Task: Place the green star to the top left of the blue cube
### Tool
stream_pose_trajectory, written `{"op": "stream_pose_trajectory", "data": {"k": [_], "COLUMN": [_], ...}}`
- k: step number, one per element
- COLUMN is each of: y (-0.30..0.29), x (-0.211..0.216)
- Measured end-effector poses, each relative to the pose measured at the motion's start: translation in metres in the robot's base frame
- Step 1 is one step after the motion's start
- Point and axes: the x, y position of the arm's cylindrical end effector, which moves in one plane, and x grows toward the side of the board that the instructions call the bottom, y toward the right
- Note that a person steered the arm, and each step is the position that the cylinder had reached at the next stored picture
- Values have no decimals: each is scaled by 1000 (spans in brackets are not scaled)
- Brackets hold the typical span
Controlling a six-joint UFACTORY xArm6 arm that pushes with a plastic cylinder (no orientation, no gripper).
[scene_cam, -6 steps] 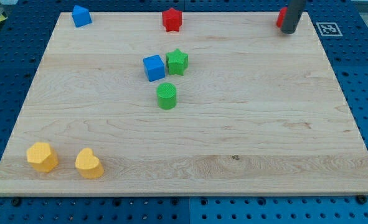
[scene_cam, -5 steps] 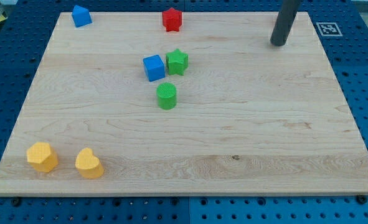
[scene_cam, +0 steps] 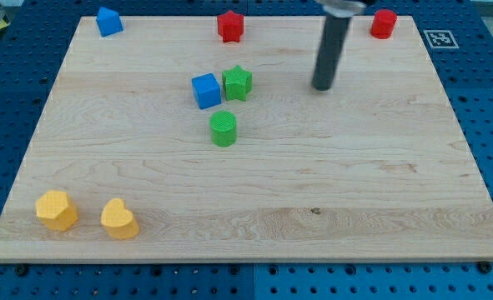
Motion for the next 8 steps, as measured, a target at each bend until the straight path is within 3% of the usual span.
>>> {"op": "stream_pose_trajectory", "data": {"k": [2,5,6,8], "y": [-121,-250,-258,-273], "x": [0,0,-6,-60]}}
